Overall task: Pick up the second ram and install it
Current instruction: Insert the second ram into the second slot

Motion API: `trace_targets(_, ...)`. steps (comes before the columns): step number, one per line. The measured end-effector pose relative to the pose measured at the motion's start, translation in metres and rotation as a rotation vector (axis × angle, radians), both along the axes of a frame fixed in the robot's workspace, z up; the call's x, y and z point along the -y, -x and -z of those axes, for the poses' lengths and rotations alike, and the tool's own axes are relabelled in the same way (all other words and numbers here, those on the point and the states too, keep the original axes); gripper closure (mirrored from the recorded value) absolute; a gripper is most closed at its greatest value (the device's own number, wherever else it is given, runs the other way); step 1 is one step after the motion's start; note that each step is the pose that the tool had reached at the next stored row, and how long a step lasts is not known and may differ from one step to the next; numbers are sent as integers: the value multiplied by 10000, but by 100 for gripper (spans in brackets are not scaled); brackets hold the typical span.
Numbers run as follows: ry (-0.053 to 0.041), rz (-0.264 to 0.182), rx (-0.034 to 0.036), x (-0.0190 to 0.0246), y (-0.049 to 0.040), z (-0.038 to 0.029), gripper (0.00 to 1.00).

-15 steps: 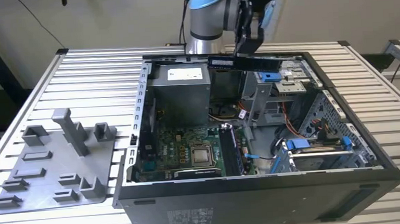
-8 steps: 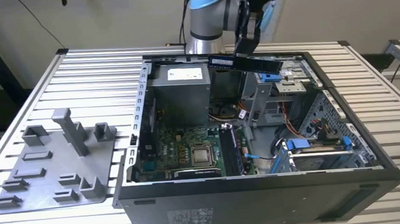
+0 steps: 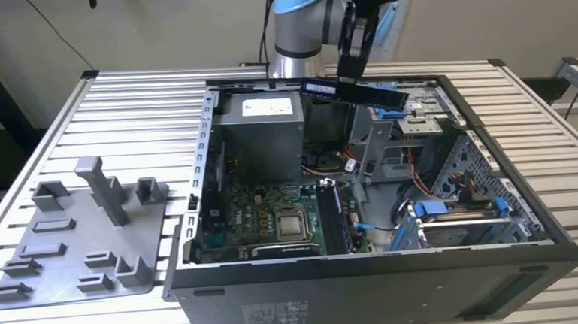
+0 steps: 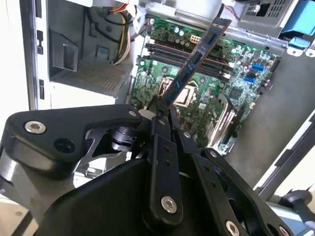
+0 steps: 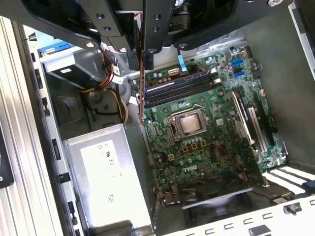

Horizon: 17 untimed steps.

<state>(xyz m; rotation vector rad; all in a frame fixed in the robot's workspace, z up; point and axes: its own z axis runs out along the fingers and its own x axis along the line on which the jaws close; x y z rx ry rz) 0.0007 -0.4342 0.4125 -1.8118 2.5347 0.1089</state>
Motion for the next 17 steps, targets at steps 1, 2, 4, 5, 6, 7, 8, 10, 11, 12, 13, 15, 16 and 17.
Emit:
trace_targets(1, 0, 114, -1, 0, 2, 1, 86)
trace_targets(2, -1, 234, -2, 0, 4, 2, 86)
trace_targets(4, 0, 478, -7, 0, 5, 4, 86)
trace_targets(5, 0, 603, -10, 0, 7, 5, 86)
trace_targets(6, 0, 732, -11, 0, 8, 6, 86)
trace_targets(7, 0, 864, -11, 0, 8, 6, 86)
trace_targets(8, -1, 999, -11, 0, 8, 7, 86)
trace_targets(10, -1, 1295, -12, 0, 8, 9, 86)
trace_targets(11, 0, 1454, -12, 0, 8, 10, 86)
trace_targets(12, -1, 1605, -13, 0, 8, 11, 86)
trace_targets(13, -1, 1767, -16, 0, 8, 13, 86)
trace_targets(15, 0, 2067, -26, 0, 8, 15, 86)
trace_targets(16, 0, 2219, -29, 0, 8, 16, 86)
trace_targets(17, 0, 2379, -32, 0, 8, 18, 86)
